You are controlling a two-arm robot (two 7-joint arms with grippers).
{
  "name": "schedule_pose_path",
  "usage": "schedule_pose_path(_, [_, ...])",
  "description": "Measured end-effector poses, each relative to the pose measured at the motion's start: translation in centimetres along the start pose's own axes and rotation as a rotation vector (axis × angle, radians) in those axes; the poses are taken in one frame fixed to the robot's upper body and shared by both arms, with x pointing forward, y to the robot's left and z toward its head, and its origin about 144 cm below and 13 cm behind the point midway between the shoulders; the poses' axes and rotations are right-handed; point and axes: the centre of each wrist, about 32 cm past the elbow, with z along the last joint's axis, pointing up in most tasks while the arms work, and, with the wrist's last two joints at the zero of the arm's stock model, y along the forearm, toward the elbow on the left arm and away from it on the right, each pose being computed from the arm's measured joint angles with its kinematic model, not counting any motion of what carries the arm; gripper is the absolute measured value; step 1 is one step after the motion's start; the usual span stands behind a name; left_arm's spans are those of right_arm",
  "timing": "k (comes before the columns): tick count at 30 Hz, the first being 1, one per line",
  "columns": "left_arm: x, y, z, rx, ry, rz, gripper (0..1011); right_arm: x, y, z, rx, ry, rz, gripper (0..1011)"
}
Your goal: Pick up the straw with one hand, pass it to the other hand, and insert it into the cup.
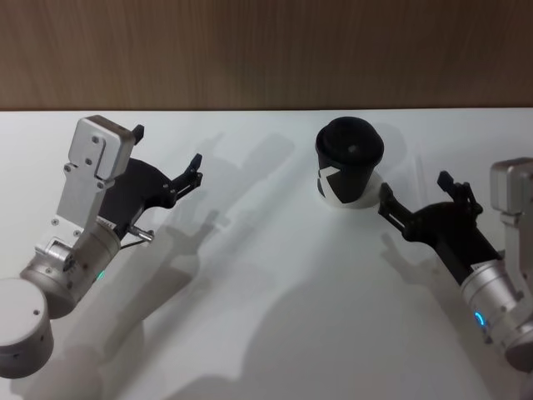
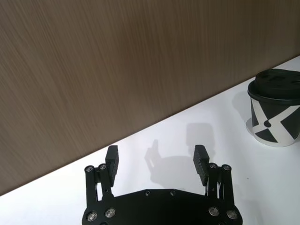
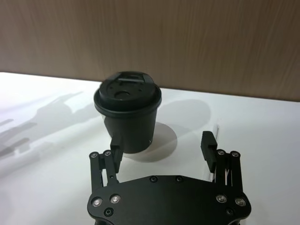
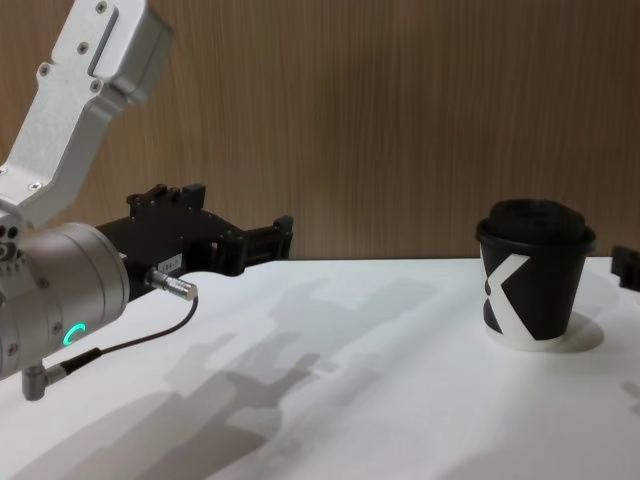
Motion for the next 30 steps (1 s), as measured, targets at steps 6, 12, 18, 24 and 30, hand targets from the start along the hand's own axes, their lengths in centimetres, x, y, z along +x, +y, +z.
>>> schedule_pose_path(6, [0.0,0.0,0.0,0.000,0.000,0.000,1002,0.2,-0.6,-0.2,-0.038,-0.004,-0.023,1001])
schedule_pose_path(12, [0.0,0.0,0.0,0.000,0.000,0.000,1003,0.3,-0.8,-0.4,-0.074,-0.009,-0.039,1001])
schedule_pose_path(18, [0.0,0.0,0.0,0.000,0.000,0.000,1003,0.4,-0.8,-0.6,-0.107,-0.009,-0.057,1001])
schedule_pose_path(24, [0.0,0.0,0.0,0.000,0.000,0.000,1003,0.5,-0.7,-0.9,-0.136,-0.008,-0.071,1001])
schedule_pose_path(30, [0.0,0.0,0.0,0.000,0.000,0.000,1003,0.7,-0.5,-1.1,-0.157,-0.010,-0.078,1001])
